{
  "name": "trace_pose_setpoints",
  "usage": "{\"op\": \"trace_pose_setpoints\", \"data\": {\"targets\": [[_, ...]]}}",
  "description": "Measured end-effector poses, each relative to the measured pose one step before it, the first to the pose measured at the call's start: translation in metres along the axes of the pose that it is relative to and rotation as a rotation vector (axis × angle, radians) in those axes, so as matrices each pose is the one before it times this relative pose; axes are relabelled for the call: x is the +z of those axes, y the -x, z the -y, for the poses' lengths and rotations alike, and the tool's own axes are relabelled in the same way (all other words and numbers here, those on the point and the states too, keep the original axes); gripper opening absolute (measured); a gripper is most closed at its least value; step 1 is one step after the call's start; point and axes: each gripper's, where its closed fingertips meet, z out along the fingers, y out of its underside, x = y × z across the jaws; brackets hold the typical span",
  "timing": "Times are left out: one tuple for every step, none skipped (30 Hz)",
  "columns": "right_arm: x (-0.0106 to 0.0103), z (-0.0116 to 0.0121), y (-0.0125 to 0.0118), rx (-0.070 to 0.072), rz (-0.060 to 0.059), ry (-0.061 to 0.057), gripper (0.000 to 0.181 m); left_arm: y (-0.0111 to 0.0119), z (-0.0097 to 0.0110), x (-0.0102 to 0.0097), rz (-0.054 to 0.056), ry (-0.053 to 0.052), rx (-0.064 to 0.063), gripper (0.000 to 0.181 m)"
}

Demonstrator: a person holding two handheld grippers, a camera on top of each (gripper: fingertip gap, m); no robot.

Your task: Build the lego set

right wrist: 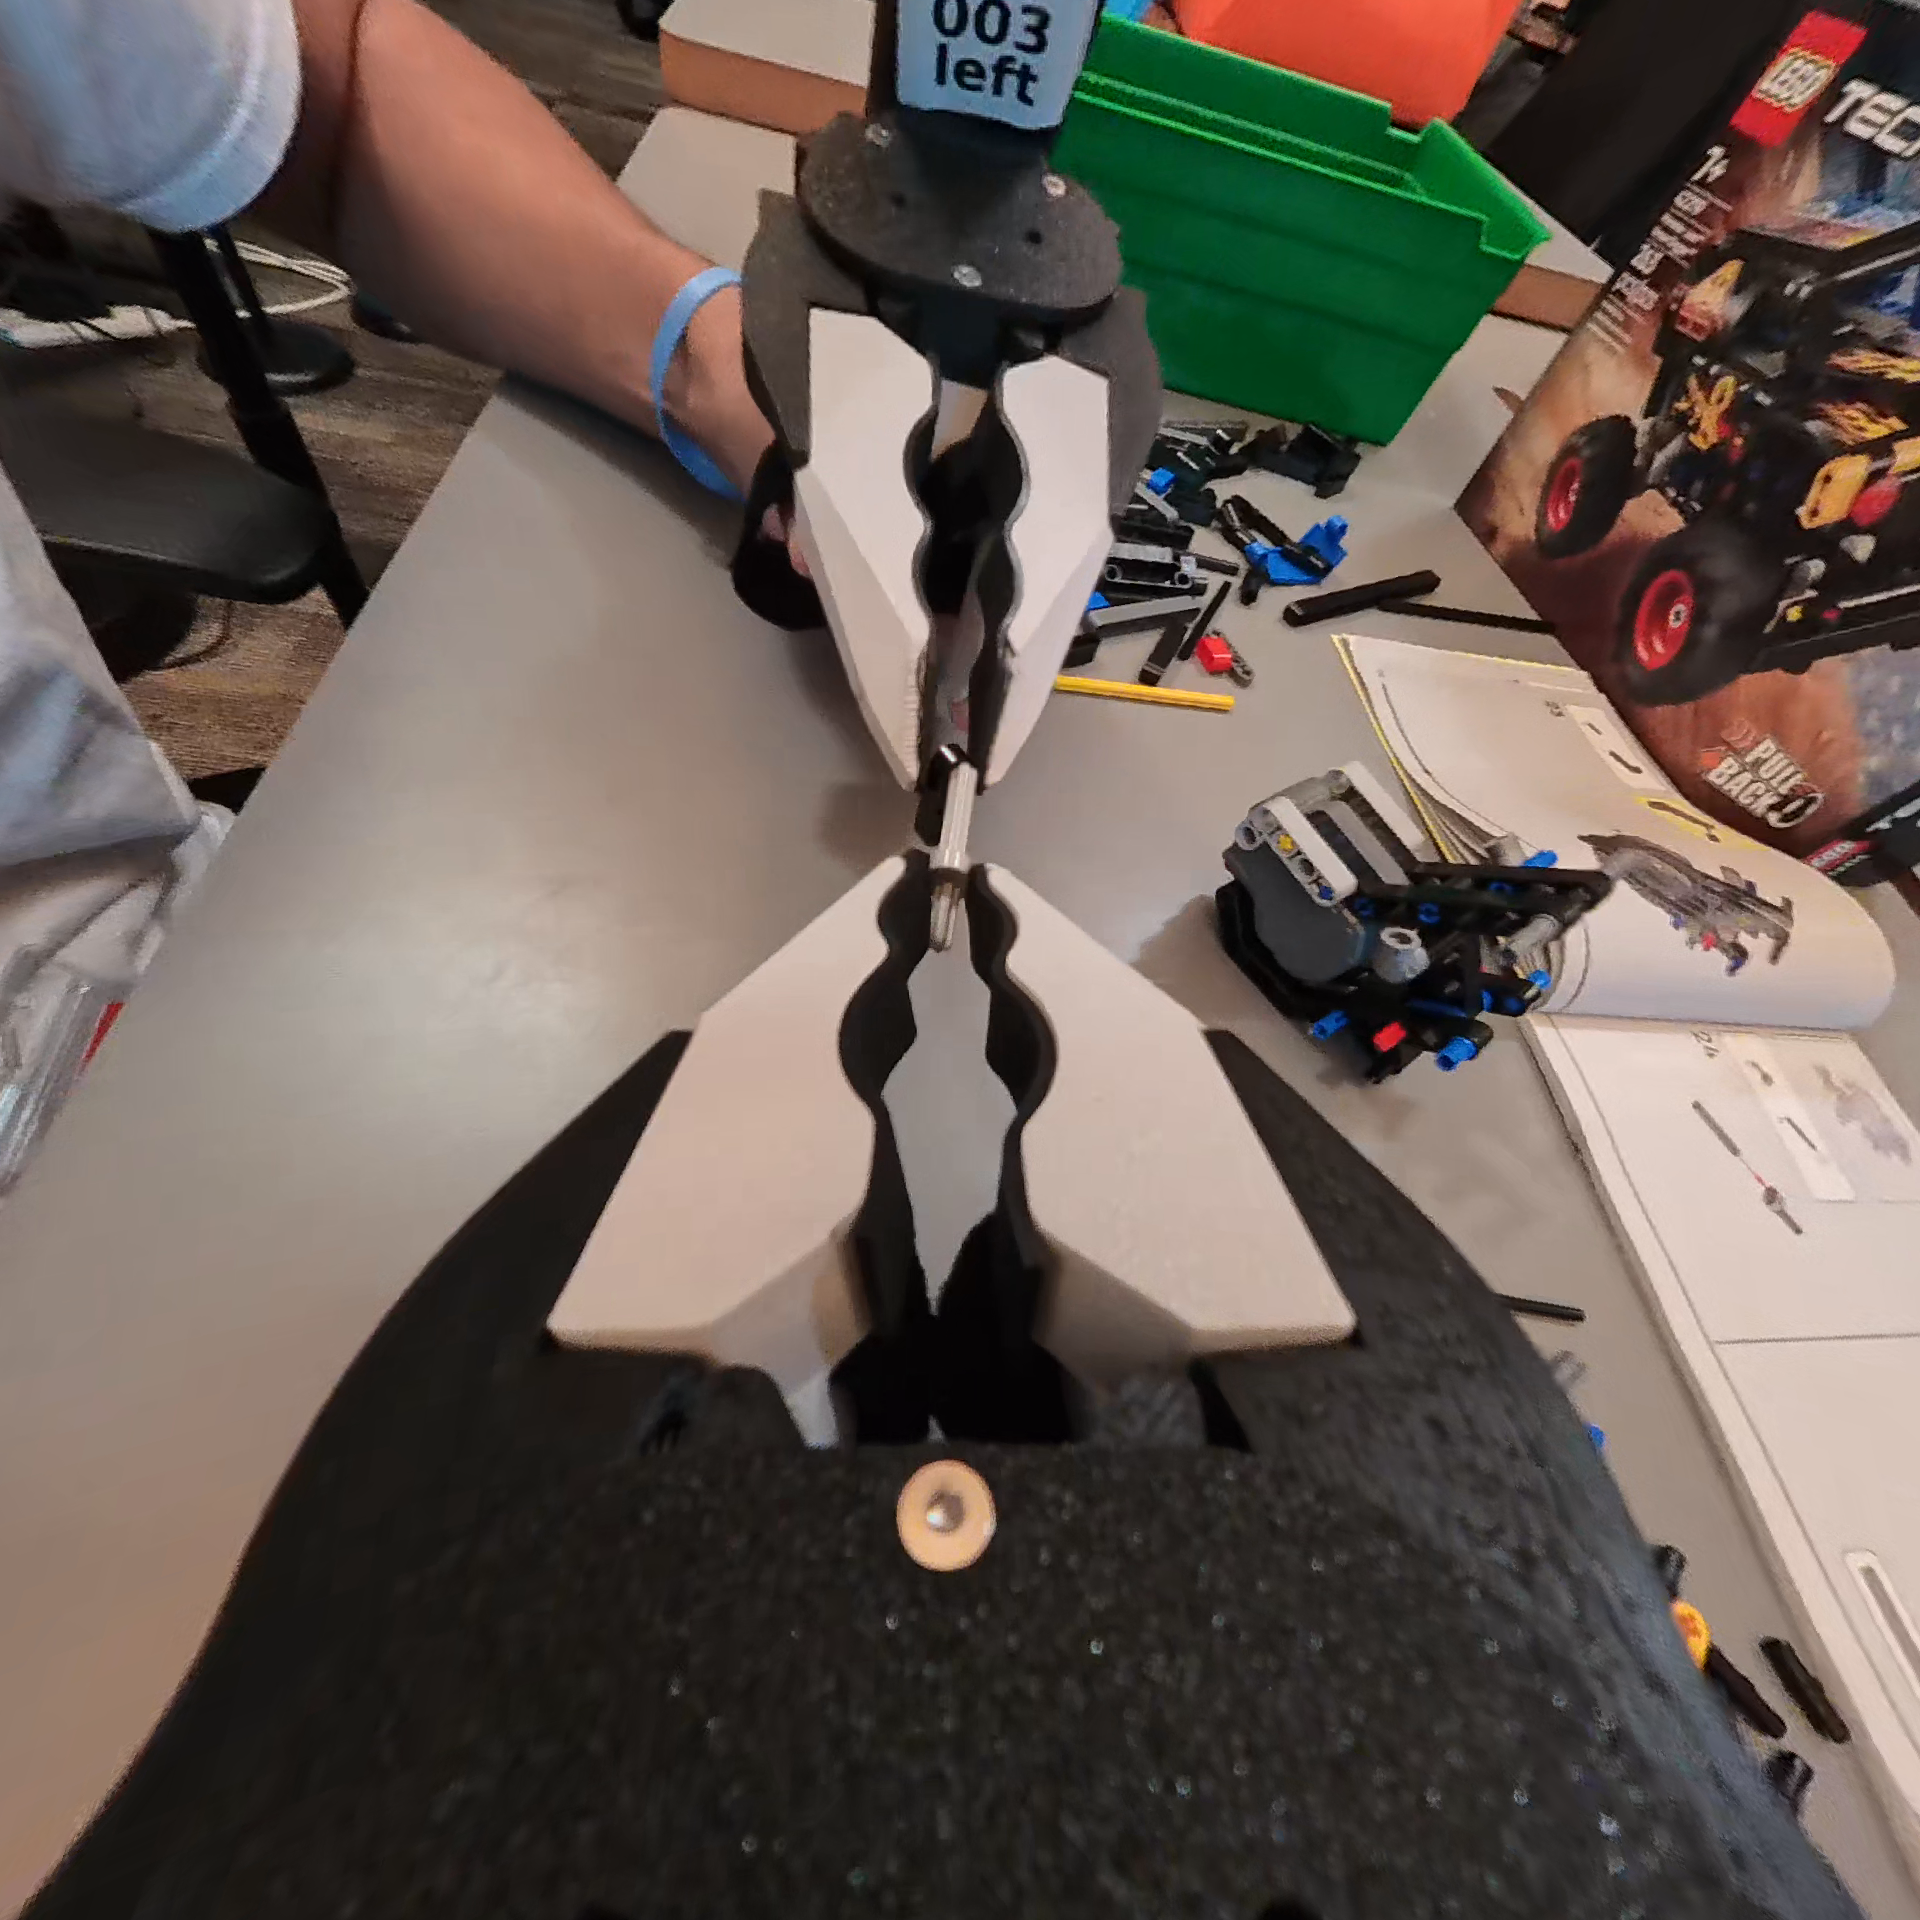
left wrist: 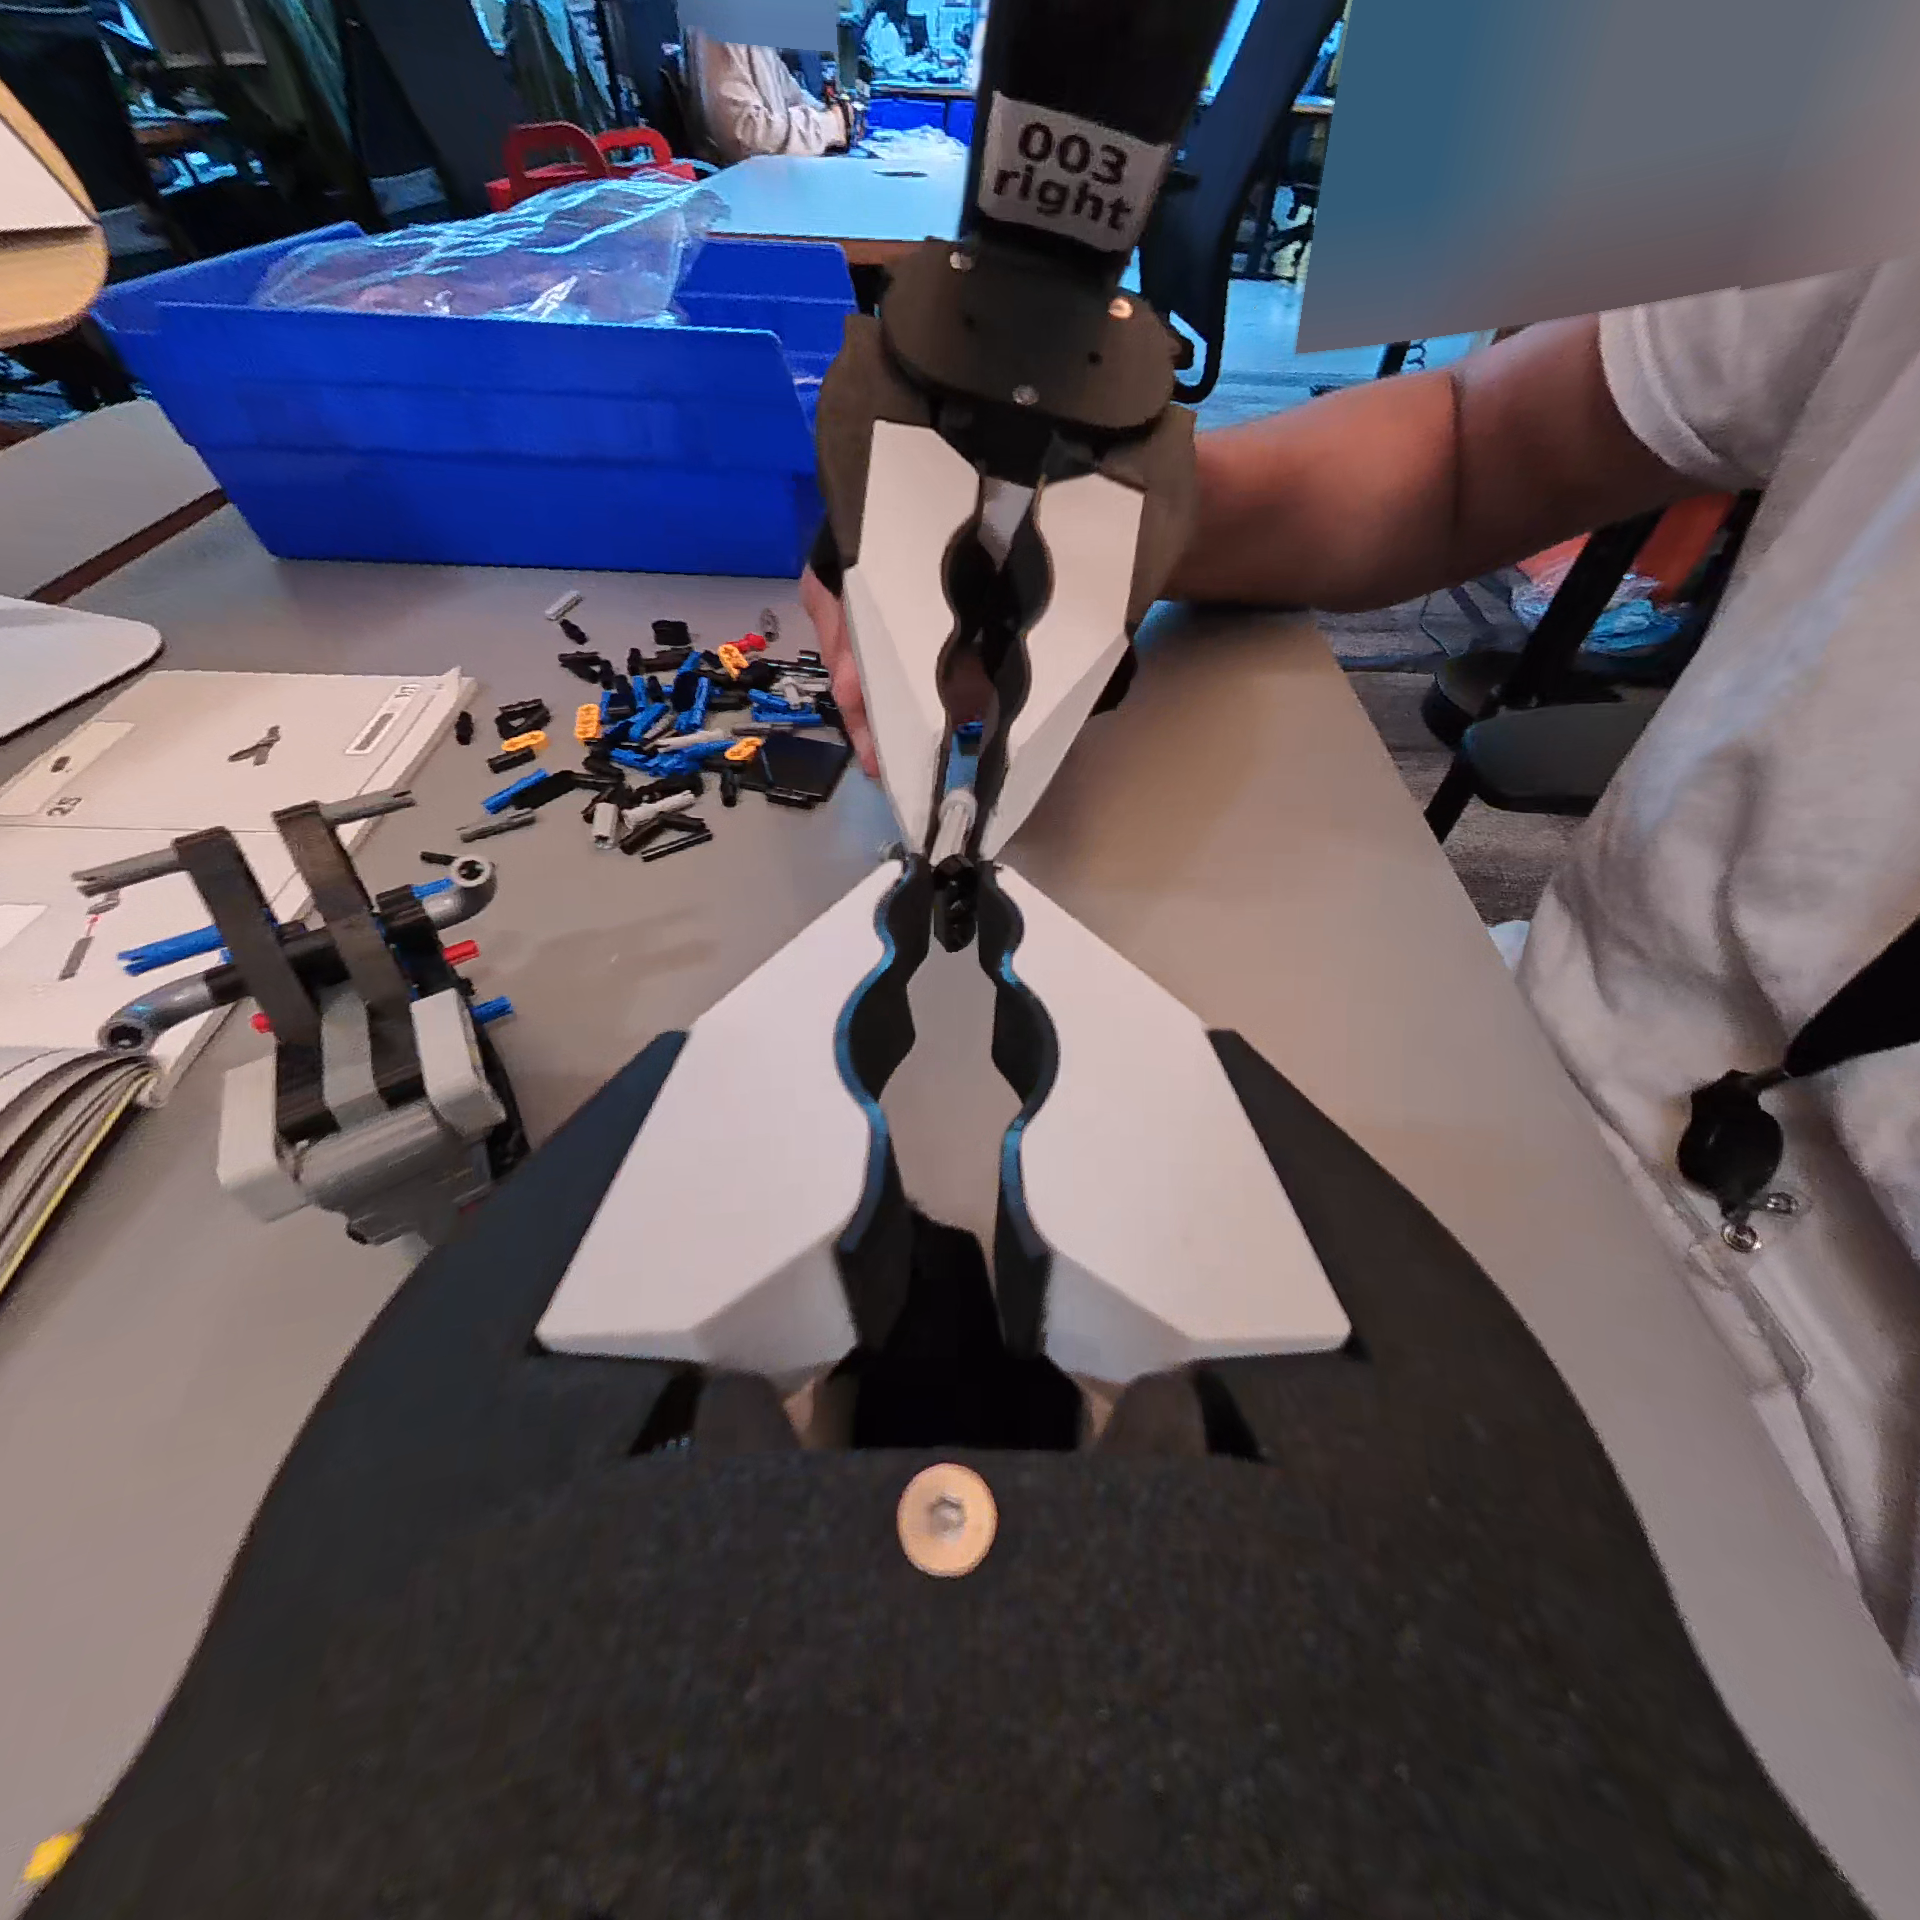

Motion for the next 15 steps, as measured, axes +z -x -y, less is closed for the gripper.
{"op": "trace_pose_setpoints", "data": {"targets": [[0.00028, 0.00068, -0.00169, -0.0067, -0.0174, -0.0015, 0.006, 0.00176, 0.00006, -0.00050, 0.0113, -0.0008, 0.0022, 0.007], [0.00036, 0.00105, -0.00028, 0.0021, -0.0039, -0.0038, 0.006, 0.00077, 0.00078, -0.00073, 0.0040, -0.0047, 0.0029, 0.007], [-0.00018, 0.00067, 0.00022, -0.0030, -0.0003, -0.0017, 0.006, -0.00056, 0.00087, -0.00046, -0.0032, -0.0048, 0.0001, 0.007], [-0.00064, 0.00113, -0.00015, -0.0124, -0.0059, -0.0054, 0.006, -0.00021, 0.00054, -0.00012, 0.0003, -0.0022, 0.0028, 0.006], [-0.00042, 0.00075, 0.00145, -0.0055, 0.0064, -0.0033, 0.006, -0.00104, 0.00065, 0.00006, -0.0004, -0.0021, 0.0097, 0.006], [-0.00041, 0.00066, 0.00172, -0.0031, 0.0094, -0.0031, 0.006, -0.00205, 0.00055, 0.00014, -0.0040, -0.0018, 0.0108, 0.006], [-0.00030, 0.00001, 0.00004, -0.0067, -0.0034, 0.0010, 0.006, -0.00051, 0.00017, 0.00035, 0.0052, 0.0028, 0.0100, 0.006], [0.00032, -0.00093, 0.00160, -0.0056, 0.0068, 0.0091, 0.006, -0.00089, -0.00068, 0.00044, 0.0006, 0.0075, 0.0053, 0.006], [0.00079, -0.00134, 0.00219, -0.0061, 0.0083, 0.0097, 0.006, -0.00188, -0.00057, 0.00044, -0.0084, 0.0066, 0.0009, 0.006], [0.00118, -0.00081, 0.00023, -0.0029, -0.0050, 0.0069, 0.006, -0.00044, 0.00000, 0.00025, 0.0015, 0.0015, 0.0024, 0.006], [0.00198, -0.00058, 0.00325, -0.0003, 0.0143, 0.0056, 0.006, -0.00214, 0.00037, 0.00032, -0.0097, -0.0013, 0.0046, 0.006], [0.00269, -0.00186, 0.00432, -0.0121, 0.0157, 0.0145, 0.006, -0.00392, -0.00019, 0.00059, -0.0205, 0.0049, 0.0037, 0.006], [0.00219, -0.00197, 0.00179, -0.0170, -0.0016, 0.0170, 0.006, -0.00216, -0.00169, 0.00093, -0.0070, 0.0193, 0.0126, 0.006], [0.00093, -0.00378, 0.00037, -0.0105, -0.0036, 0.0249, 0.006, -0.00070, -0.00456, 0.00055, 0.0025, 0.0417, 0.0296, 0.006], [-0.00143, -0.00240, -0.00169, -0.0071, -0.0084, 0.0114, 0.006, 0.00155, -0.00531, 0.00008, 0.0179, 0.0481, 0.0327, 0.006]]}}
